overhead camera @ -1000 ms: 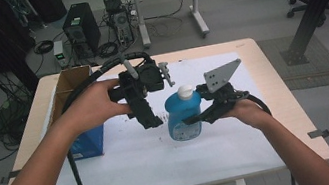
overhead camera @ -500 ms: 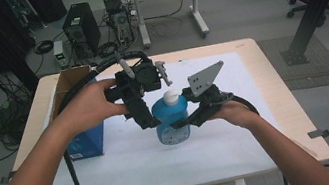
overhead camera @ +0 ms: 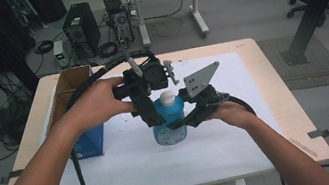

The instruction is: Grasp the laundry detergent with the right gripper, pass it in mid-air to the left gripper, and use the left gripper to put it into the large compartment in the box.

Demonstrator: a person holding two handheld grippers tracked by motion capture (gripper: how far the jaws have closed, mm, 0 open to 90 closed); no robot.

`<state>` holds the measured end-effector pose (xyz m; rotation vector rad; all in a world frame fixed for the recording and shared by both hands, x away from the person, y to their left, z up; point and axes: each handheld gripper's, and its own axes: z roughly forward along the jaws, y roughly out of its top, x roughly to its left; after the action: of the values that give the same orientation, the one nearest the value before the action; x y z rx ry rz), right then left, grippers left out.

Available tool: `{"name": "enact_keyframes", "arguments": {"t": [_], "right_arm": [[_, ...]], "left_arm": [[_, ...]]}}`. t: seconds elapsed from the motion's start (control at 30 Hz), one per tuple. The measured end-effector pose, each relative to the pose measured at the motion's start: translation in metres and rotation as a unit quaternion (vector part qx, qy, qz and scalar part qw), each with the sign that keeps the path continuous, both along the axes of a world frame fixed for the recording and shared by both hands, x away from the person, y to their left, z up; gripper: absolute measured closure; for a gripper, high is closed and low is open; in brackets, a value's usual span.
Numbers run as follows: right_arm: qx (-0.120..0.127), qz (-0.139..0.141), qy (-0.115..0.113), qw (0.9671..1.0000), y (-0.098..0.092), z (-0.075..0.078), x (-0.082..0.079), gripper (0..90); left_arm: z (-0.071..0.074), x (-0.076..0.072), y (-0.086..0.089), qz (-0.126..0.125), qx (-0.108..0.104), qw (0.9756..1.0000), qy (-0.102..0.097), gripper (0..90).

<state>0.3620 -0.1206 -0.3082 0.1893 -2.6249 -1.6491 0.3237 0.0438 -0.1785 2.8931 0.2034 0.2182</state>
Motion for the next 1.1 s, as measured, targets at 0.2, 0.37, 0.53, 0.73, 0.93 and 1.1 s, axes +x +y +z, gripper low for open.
{"name": "enact_keyframes", "arguments": {"t": [0.2, 0.37, 0.53, 0.73, 0.93, 1.1], "right_arm": [[-0.001, 0.000, -0.001, 1.0000, 0.001, 0.000, 0.000, 44.0], [-0.001, 0.000, 0.000, 1.0000, 0.001, -0.001, 0.001, 44.0], [-0.001, 0.002, 0.001, 1.0000, 0.002, -0.001, 0.001, 44.0], [-0.002, 0.003, 0.003, 1.0000, 0.002, -0.002, 0.001, 44.0], [-0.002, 0.001, 0.003, 1.0000, 0.001, -0.002, 0.002, 43.9], [-0.003, 0.004, 0.003, 1.0000, 0.002, -0.002, 0.001, 43.9]], "left_arm": [[-0.003, 0.004, -0.005, -0.003, 0.001, 1.0000, 0.003, 5.5], [-0.006, 0.006, -0.007, -0.003, 0.003, 1.0000, 0.005, 5.5], [-0.009, 0.009, -0.010, -0.001, 0.005, 1.0000, 0.008, 5.5], [-0.015, 0.012, -0.013, 0.002, 0.005, 0.9999, 0.010, 5.7], [-0.019, 0.012, -0.016, -0.002, 0.005, 0.9998, 0.018, 7.9], [-0.024, 0.013, -0.015, -0.001, 0.004, 0.9998, 0.021, 9.1]]}}
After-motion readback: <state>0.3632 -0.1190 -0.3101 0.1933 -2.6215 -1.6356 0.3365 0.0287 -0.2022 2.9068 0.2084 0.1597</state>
